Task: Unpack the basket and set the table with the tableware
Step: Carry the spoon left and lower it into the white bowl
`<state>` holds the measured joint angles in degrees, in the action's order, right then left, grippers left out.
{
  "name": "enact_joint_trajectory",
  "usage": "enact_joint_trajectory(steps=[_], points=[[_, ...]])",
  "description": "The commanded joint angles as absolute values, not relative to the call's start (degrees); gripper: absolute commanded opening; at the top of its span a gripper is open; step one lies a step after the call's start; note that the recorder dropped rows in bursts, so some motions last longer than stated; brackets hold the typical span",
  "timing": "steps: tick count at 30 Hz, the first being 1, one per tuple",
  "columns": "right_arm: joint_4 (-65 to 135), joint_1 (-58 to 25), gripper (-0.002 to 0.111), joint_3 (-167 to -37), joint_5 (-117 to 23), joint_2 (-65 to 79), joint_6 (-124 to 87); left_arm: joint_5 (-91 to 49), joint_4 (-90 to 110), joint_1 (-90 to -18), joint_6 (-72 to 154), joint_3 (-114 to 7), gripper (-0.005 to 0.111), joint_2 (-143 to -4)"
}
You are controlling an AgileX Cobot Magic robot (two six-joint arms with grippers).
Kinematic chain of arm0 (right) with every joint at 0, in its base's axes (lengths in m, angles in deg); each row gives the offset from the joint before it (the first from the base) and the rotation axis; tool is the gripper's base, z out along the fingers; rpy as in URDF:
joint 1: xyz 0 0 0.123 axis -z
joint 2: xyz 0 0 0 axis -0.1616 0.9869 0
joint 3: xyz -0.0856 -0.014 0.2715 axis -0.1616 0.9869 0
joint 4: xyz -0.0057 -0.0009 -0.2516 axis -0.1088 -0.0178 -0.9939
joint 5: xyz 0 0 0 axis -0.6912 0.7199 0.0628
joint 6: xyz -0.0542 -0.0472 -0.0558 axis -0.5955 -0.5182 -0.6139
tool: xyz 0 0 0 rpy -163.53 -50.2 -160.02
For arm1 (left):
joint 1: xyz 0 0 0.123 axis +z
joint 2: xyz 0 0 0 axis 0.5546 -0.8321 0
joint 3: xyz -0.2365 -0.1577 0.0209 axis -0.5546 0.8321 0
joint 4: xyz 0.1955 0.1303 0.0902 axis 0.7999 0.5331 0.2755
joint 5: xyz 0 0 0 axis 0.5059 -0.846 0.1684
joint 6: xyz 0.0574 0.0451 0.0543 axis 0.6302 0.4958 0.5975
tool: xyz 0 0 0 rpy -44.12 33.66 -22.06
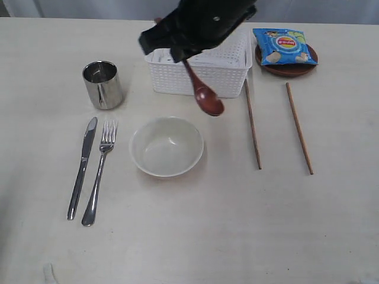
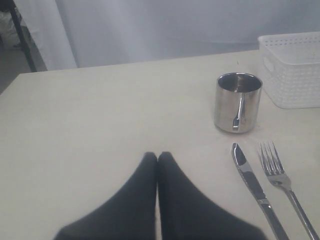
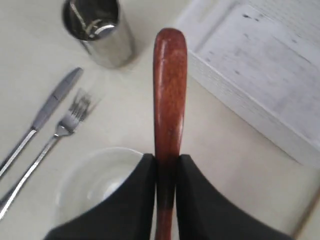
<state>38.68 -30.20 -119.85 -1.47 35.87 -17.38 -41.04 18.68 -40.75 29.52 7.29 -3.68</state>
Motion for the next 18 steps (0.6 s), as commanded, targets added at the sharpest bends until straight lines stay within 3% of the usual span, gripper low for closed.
enact_joint_trajectory(steps=[1,18], points=[[40.7,-34.6,0.0,-121.3,-5.5,40.9,-17.9,-41.0,18.9,-41.0,29.4,7.4,0.0,-3.6],[40.7,-37.0,0.0,-121.3,-7.8,50.0,-26.8,-41.0,18.9,-41.0,29.4,7.4,0.0,-3.6]])
